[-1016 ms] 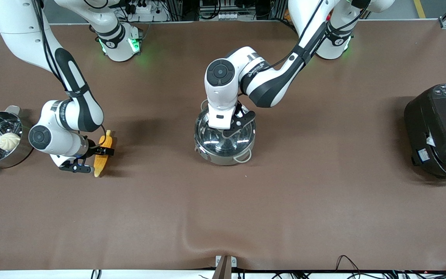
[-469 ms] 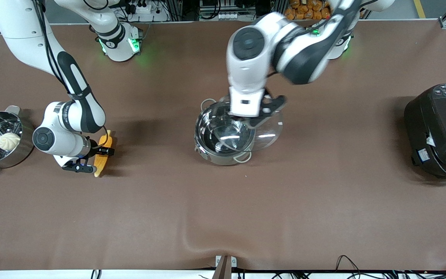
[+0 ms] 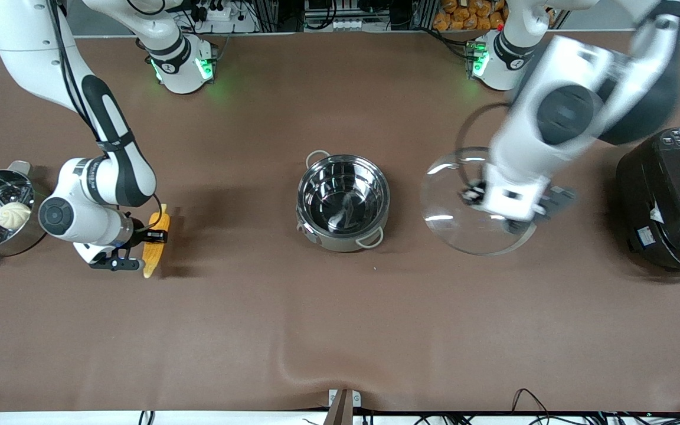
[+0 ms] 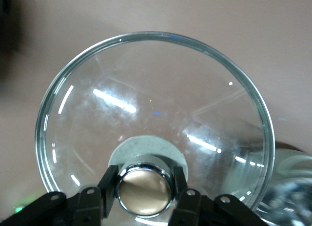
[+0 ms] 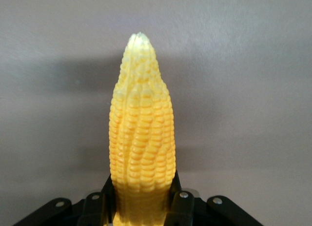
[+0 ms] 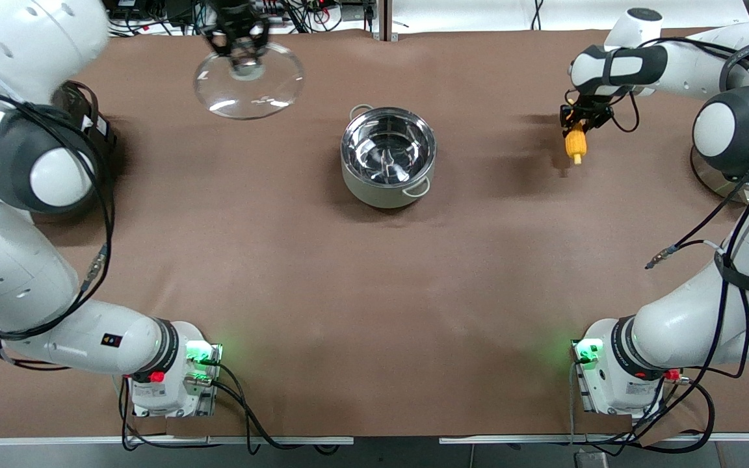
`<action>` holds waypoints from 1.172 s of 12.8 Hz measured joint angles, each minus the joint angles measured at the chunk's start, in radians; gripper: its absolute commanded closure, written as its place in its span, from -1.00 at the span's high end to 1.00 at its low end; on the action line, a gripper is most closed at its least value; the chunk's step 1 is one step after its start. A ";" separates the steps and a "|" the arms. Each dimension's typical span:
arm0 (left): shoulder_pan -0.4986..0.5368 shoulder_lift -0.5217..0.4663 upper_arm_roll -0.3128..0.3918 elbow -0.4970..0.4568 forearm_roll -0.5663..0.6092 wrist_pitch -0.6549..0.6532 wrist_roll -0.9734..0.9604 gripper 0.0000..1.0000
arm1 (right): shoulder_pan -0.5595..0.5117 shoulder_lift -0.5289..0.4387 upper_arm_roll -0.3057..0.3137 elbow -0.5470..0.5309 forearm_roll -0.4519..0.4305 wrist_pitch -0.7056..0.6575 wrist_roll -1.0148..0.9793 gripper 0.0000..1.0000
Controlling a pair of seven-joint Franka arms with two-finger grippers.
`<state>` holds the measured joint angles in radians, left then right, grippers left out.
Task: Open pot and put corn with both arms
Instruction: 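Lift the lid with the left gripper while the right gripper lifts the corn, then set the lid down with the left gripper while the right gripper carries the corn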
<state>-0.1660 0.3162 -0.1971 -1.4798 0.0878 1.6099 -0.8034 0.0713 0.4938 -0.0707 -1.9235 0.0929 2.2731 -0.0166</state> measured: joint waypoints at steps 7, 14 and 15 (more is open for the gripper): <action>0.248 -0.095 -0.003 -0.529 -0.002 0.506 0.321 -1.00 | 0.082 -0.050 0.098 0.218 0.004 -0.280 0.307 -1.00; 0.275 -0.077 -0.002 -0.837 -0.002 0.928 0.321 -1.00 | 0.358 -0.052 0.108 0.388 0.004 -0.387 0.747 -1.00; 0.286 -0.072 -0.001 -0.847 0.001 0.945 0.321 -1.00 | 0.393 -0.051 0.108 0.406 0.004 -0.395 0.793 -1.00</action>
<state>0.1201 0.2443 -0.1984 -2.3269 0.0886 2.5552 -0.4821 0.4638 0.4431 0.0376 -1.5174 0.0969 1.8785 0.7767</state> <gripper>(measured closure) 0.502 0.634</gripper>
